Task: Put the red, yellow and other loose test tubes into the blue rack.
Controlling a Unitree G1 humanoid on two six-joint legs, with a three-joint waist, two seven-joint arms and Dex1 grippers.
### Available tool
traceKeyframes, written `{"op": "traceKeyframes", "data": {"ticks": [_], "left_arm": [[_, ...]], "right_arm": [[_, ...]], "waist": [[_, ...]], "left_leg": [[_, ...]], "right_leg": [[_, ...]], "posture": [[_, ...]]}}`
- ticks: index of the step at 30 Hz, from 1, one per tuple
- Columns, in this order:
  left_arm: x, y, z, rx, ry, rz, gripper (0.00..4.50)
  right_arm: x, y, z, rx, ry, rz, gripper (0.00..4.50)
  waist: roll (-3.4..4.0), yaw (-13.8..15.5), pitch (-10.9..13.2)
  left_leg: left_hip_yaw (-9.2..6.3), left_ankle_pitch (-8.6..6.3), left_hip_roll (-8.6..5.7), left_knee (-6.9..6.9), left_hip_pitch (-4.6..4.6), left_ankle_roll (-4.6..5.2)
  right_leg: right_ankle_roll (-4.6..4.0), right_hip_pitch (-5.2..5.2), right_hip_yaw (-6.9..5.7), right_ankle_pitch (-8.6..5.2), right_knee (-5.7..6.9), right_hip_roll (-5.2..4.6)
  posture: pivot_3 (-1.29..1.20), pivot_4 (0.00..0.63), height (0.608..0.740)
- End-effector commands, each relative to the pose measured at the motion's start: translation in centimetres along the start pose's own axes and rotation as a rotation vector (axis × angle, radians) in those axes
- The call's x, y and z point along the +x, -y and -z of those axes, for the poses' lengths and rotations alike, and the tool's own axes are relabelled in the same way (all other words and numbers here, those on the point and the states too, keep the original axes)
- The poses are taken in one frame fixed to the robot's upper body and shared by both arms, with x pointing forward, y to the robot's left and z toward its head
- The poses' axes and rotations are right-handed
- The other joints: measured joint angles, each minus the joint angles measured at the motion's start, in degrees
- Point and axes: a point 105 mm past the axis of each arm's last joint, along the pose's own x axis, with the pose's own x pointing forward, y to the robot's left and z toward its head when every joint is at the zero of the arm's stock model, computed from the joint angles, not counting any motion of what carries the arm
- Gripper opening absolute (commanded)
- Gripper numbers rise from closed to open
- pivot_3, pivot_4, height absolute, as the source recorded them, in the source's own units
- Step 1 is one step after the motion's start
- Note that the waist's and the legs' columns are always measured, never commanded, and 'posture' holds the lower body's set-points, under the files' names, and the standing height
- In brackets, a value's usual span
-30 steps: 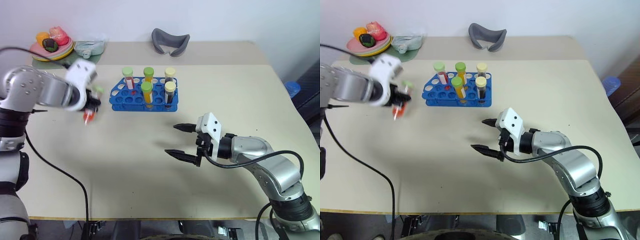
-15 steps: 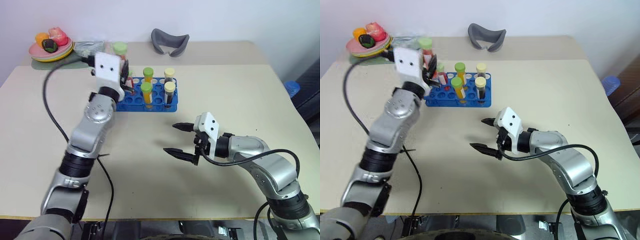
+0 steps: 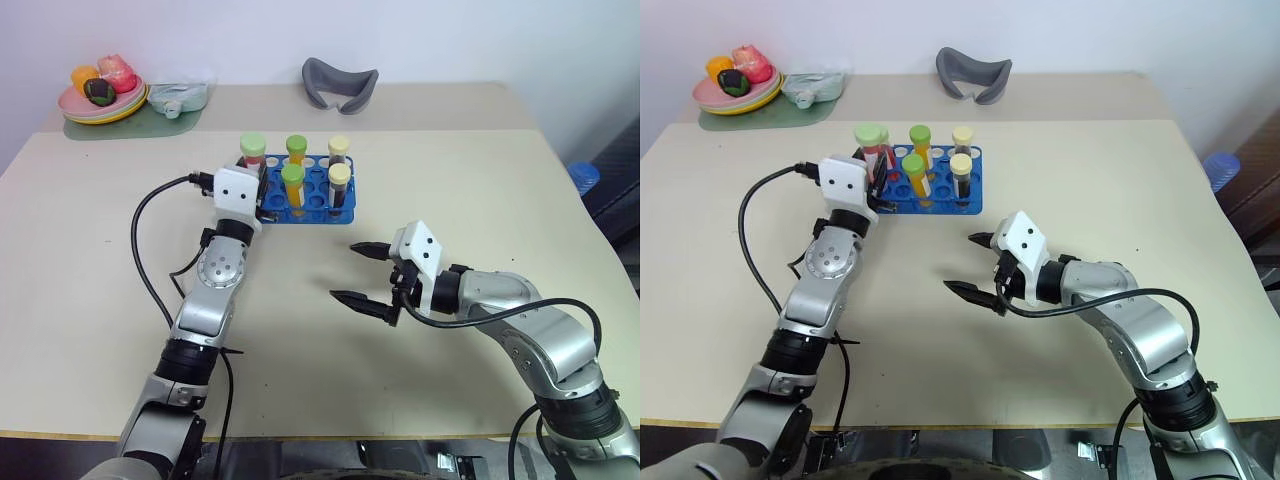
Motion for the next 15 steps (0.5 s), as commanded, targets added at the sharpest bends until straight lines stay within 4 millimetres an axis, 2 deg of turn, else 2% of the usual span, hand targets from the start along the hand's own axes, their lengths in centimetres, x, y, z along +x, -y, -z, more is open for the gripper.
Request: {"op": "traceKeyframes", "data": {"ticks": [1,15], "left_arm": [[0.2,-0.9,-0.4,-0.002,0.034,-0.041,0.83],[0.9,0.3,0.0,-0.095,0.043,-0.010,0.83]], "right_arm": [[-0.3,-0.1,-1.2,-0.040,0.039,0.005,4.50],[-0.3,-0.1,-1.2,-0.042,0.039,0.009,4.50]], "waist": [[0.00,0.01,-0.01],[0.00,-0.05,-0.02]], "left_leg": [[0.00,0.00,0.00,0.00,0.00,0.00],[-0.01,0.00,0.00,0.00,0.06,0.00]], "right_leg": [[0.00,0.00,0.00,0.00,0.00,0.00],[0.00,0.06,0.00,0.00,-0.01,0.00]], "posture": [[0.00,0.150,0.740],[0.00,0.150,0.740]]}}
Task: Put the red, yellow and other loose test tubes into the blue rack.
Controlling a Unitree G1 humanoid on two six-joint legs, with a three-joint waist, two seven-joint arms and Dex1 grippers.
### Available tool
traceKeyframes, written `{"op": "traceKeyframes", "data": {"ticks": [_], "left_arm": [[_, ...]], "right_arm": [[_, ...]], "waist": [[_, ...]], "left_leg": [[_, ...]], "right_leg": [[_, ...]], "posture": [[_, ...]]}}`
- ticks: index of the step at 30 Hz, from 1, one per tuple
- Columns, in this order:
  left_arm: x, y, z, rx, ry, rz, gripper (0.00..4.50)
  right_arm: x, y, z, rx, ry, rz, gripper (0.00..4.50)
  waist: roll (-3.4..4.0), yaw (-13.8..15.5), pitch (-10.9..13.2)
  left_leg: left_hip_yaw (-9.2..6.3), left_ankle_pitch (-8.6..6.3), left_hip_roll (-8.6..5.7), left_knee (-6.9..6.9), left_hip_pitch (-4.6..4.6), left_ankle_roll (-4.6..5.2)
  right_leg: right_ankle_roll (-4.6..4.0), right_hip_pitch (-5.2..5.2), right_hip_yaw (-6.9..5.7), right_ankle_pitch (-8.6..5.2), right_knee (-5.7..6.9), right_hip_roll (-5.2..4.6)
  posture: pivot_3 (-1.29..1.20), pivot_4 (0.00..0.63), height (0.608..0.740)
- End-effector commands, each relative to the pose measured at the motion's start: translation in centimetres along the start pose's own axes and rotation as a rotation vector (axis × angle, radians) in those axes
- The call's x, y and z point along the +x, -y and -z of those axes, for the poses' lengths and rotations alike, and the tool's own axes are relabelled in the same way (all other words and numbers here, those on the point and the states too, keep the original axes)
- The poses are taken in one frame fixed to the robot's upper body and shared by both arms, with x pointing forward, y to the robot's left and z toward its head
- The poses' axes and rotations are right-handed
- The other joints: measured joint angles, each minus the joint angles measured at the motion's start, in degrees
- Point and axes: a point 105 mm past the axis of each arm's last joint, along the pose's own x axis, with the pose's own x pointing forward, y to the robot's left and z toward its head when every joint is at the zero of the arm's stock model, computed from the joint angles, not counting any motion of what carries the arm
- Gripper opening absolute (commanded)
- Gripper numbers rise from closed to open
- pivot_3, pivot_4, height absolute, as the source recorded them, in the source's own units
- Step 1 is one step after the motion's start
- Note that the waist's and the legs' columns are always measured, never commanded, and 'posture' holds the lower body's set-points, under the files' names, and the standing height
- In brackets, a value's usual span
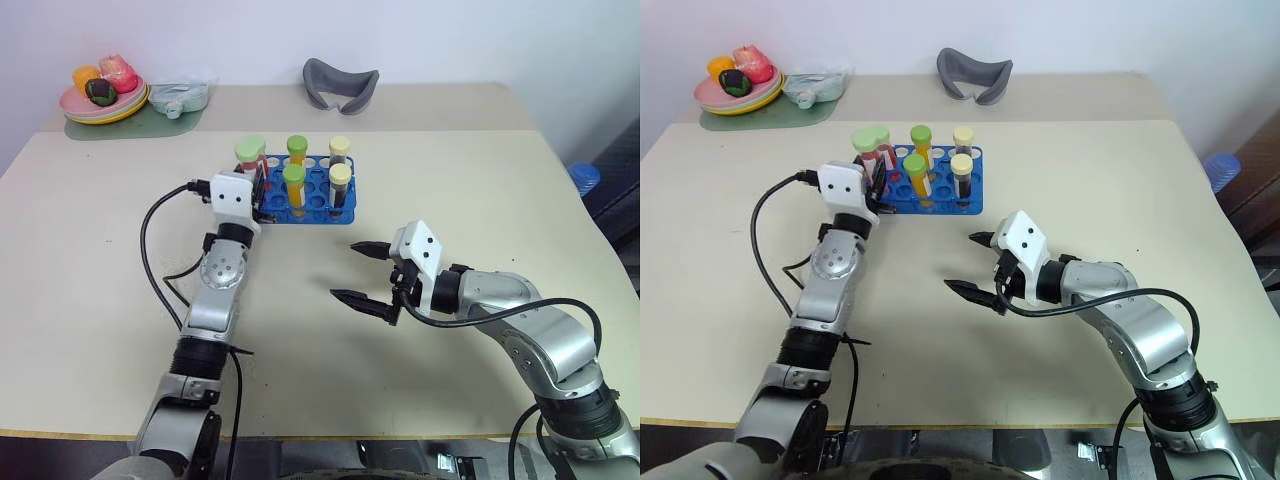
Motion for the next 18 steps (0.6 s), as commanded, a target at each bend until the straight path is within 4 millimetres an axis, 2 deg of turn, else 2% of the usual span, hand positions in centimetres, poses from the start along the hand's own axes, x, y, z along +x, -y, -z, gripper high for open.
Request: {"op": "traceKeyframes", "data": {"ticks": [1,11,15,18], "left_arm": [[0.13,-0.08,-0.37,-0.014,0.021,-0.008,0.83],[-0.40,-0.05,-0.07,-0.009,0.008,-0.018,0.83],[-0.69,-0.35,0.06,-0.013,0.001,-0.036,2.76],[-0.82,-1.02,-0.63,-0.026,0.018,-0.045,4.18]], "right_arm": [[-0.27,-0.23,-1.18,-0.042,0.039,0.001,4.50],[-0.39,-0.35,-1.18,-0.040,0.036,0.000,4.50],[-0.35,-0.41,-1.16,-0.037,0.036,-0.004,4.50],[-0.36,-0.35,-1.18,-0.038,0.038,0.000,4.50]], "waist": [[0.00,0.02,0.00],[0.00,0.03,0.00],[0.00,0.02,0.00],[0.00,0.03,0.00]], "left_leg": [[0.00,0.00,0.00,0.00,0.00,0.00],[-0.01,0.00,0.00,0.00,-0.01,0.00],[-0.01,0.00,0.00,0.00,-0.01,0.00],[-0.01,0.00,0.00,0.00,0.00,0.00]], "right_leg": [[0.00,0.00,0.00,0.00,0.00,0.00],[0.00,0.00,0.00,0.00,-0.01,0.00],[0.00,0.00,0.00,0.00,-0.01,0.00],[0.00,0.00,0.00,0.00,0.00,0.00]], "posture": [[0.00,0.150,0.740],[0.00,0.150,0.740],[0.00,0.150,0.740],[0.00,0.150,0.740]]}}
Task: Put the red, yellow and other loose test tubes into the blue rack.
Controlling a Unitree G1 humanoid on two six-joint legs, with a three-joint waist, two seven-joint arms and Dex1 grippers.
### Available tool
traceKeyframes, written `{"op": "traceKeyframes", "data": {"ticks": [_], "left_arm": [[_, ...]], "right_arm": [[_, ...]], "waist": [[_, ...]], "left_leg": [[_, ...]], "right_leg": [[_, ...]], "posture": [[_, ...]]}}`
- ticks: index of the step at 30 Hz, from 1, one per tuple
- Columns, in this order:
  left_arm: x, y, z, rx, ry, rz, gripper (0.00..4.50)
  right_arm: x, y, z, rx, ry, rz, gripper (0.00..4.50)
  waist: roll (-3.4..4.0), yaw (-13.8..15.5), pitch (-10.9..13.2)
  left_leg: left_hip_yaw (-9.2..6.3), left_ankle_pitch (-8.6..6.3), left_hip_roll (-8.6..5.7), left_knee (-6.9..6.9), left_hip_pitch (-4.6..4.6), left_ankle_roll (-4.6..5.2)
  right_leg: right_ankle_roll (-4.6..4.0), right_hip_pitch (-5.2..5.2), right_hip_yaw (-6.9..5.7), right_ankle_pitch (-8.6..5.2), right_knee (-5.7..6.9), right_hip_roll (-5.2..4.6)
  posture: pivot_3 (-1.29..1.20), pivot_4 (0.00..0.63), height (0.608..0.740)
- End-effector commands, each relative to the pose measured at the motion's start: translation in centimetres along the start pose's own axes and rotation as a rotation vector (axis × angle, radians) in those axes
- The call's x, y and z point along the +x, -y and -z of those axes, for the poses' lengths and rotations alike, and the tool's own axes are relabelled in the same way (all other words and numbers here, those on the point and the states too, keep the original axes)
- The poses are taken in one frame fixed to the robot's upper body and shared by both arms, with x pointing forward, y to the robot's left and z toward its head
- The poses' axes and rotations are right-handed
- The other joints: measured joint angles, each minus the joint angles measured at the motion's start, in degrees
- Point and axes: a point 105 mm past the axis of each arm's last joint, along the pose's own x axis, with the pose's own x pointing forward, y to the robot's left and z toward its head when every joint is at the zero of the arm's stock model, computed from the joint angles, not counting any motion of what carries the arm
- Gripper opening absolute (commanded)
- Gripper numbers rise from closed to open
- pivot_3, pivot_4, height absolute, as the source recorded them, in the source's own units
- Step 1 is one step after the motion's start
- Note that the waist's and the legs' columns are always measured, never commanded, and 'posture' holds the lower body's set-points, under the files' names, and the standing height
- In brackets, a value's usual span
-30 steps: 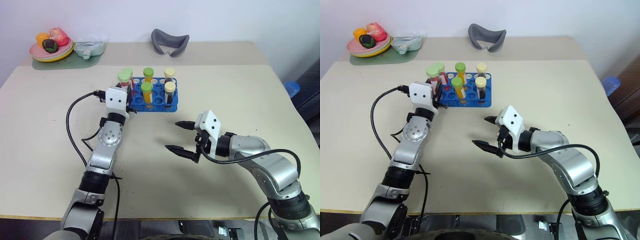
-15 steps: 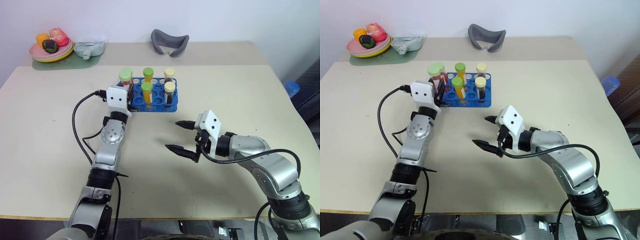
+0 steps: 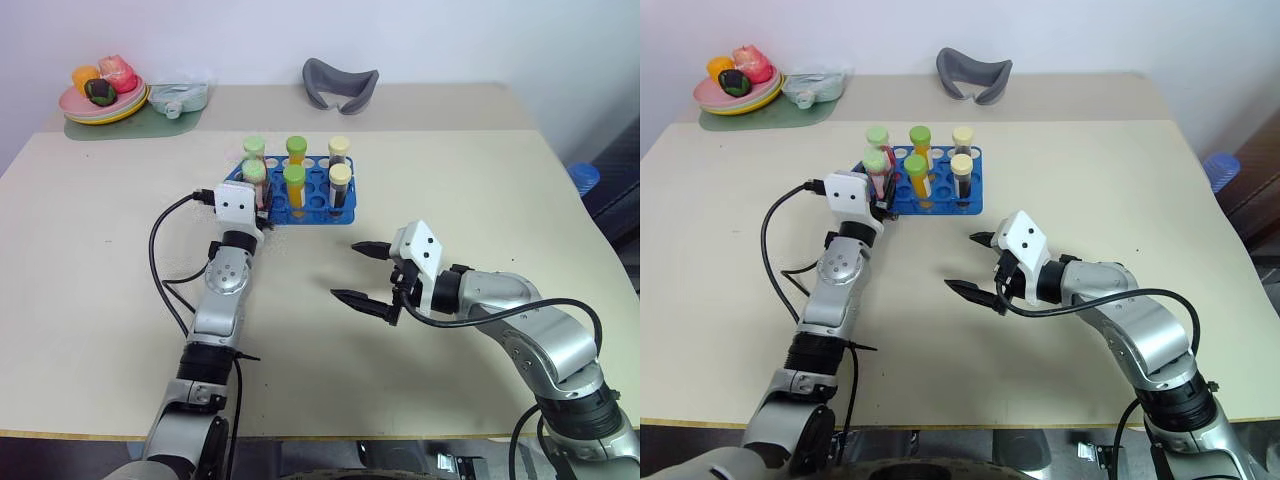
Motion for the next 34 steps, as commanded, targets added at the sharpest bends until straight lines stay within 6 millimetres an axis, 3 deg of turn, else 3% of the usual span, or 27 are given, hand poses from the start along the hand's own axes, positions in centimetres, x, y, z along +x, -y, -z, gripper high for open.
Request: {"op": "traceKeyframes", "data": {"ticks": [1,6,10,15,19,25,34], "left_arm": [[-0.1,-1.2,-2.5,-0.009,0.079,-0.020,4.18],[-1.8,-4.0,-5.3,-0.011,0.117,0.000,4.18],[-4.6,-7.5,-6.9,0.055,0.064,0.085,4.18],[-9.5,-13.0,-5.3,0.181,-0.158,0.132,4.18],[-12.8,-15.3,-4.0,0.226,-0.297,0.152,4.18],[-14.1,-15.8,-3.4,0.222,-0.335,0.124,4.18],[-15.6,-15.3,-3.0,0.190,-0.347,0.053,4.18]], "right_arm": [[-0.3,-0.2,-1.2,-0.040,0.040,0.003,4.50],[-1.6,1.4,-1.6,-0.047,0.040,0.069,4.50],[-4.3,3.8,-1.9,-0.031,0.045,0.152,4.50],[-8.7,6.9,-0.6,-0.015,-0.029,0.288,4.50],[-10.9,8.6,0.5,-0.024,-0.077,0.350,4.50],[-10.8,10.1,1.5,-0.033,-0.084,0.378,4.50],[-9.1,9.6,2.3,-0.016,-0.078,0.330,4.50]], "waist": [[0.00,0.00,0.00],[0.00,-0.16,0.00],[0.01,-0.20,0.00],[0.01,-0.02,0.01],[0.01,-0.01,0.01],[0.01,-0.10,0.01],[0.02,-0.06,0.02]], "left_leg": [[0.00,0.00,0.00,0.00,-0.01,0.00],[0.00,0.00,0.01,-0.01,0.00,-0.01],[0.00,-0.01,0.03,-0.03,0.00,0.01],[0.03,-0.05,0.03,-0.06,0.03,0.08],[0.04,-0.07,0.04,-0.07,0.06,0.12],[0.06,-0.08,0.05,-0.08,0.22,0.12],[0.07,-0.08,0.06,-0.10,0.22,0.12]], "right_leg": [[0.00,0.00,0.00,0.00,0.00,0.00],[0.00,0.00,0.01,0.00,0.01,0.00],[0.00,-0.02,0.00,0.00,0.03,0.01],[-0.01,0.05,0.00,-0.01,-0.06,-0.01],[-0.03,0.06,0.00,-0.01,-0.06,0.01],[-0.03,0.23,0.01,-0.02,-0.10,0.01],[-0.03,0.22,0.03,-0.02,-0.10,0.01]], "posture": [[0.00,0.150,0.740],[0.00,0.150,0.740],[0.00,0.150,0.740],[0.00,0.150,0.740],[0.00,0.150,0.740],[0.00,0.150,0.740],[0.00,0.150,0.740]]}}
